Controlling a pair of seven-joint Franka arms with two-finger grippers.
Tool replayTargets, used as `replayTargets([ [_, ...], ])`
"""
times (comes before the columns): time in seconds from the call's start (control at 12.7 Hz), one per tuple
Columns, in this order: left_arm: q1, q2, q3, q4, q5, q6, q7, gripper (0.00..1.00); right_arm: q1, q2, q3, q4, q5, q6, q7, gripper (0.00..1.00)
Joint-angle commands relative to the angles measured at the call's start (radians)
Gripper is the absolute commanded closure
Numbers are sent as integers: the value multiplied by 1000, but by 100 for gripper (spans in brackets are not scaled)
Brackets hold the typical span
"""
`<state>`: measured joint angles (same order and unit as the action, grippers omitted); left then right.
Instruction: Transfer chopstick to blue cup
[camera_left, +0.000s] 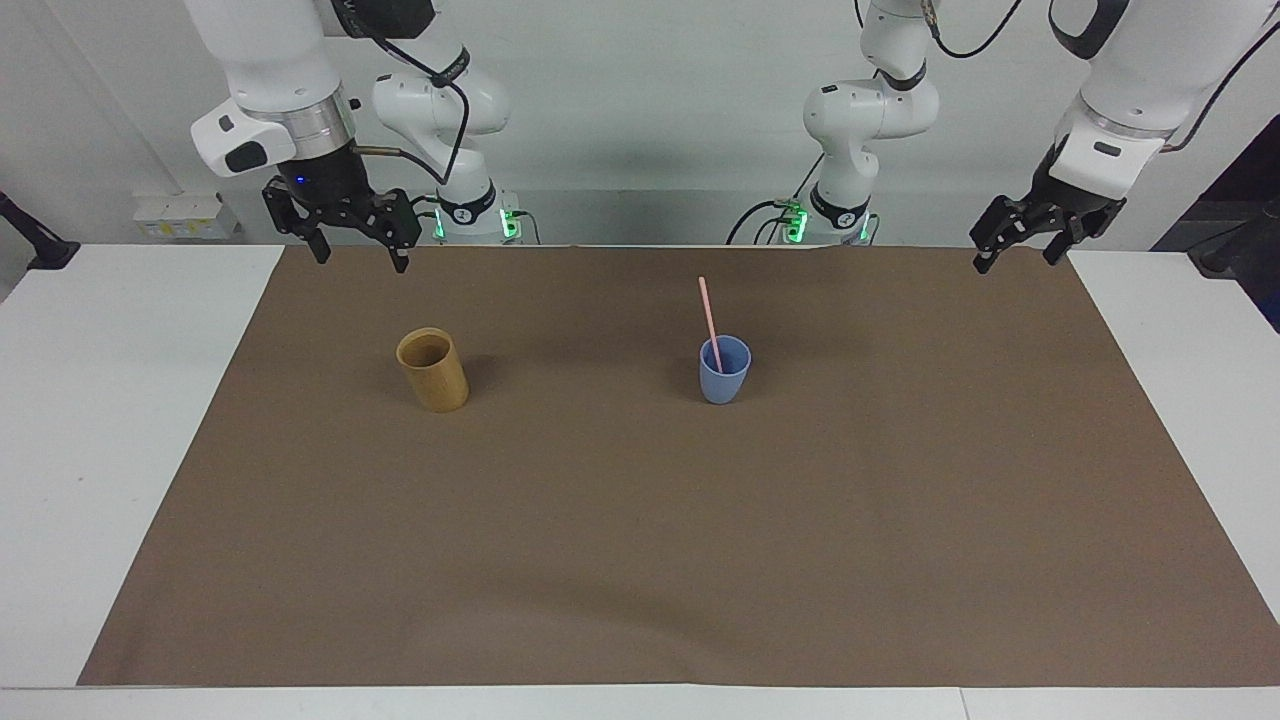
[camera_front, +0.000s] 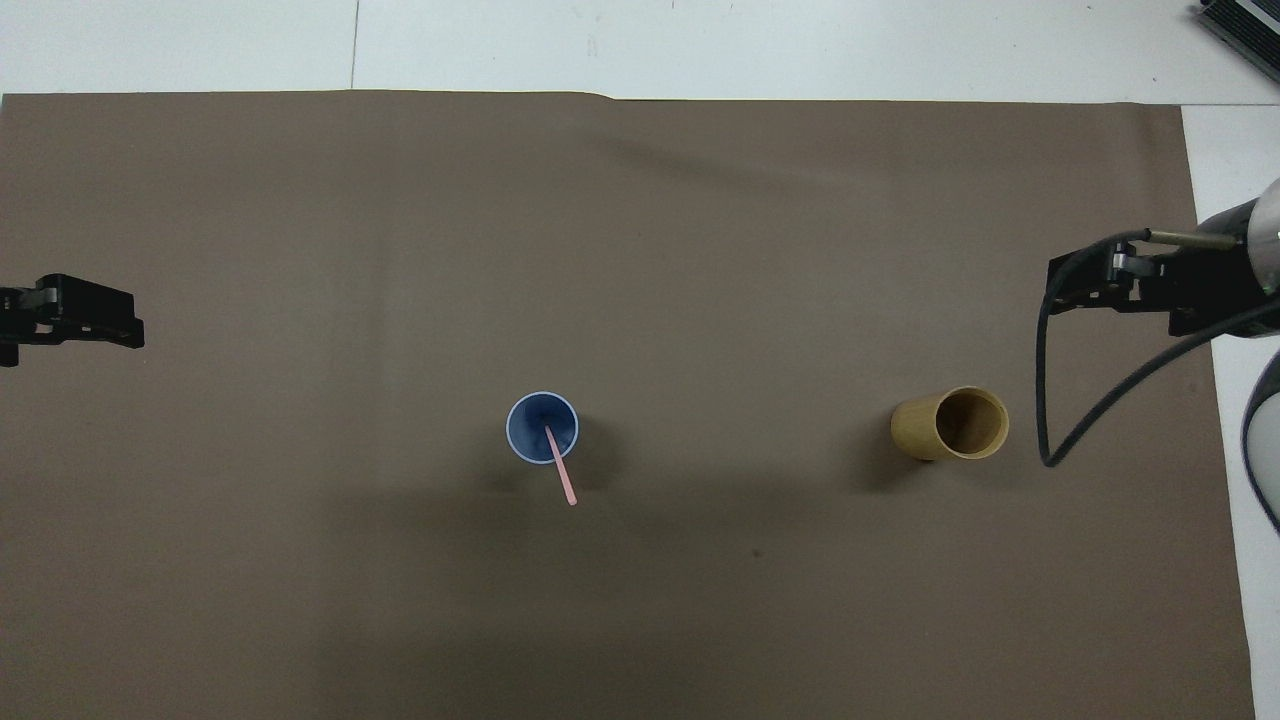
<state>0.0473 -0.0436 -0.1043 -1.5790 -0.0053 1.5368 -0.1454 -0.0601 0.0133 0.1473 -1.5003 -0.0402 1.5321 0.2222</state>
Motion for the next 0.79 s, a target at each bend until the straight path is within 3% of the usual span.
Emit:
replayTargets([
  [0.0,9,-16,-6,-9,-1,-11,-3,0,-24,-33,6,-41,31,14,-34,0],
  [0.71,6,-16,-6,-9,-1,-44,-3,0,-23,-33,6,-41,31,14,-35,0],
])
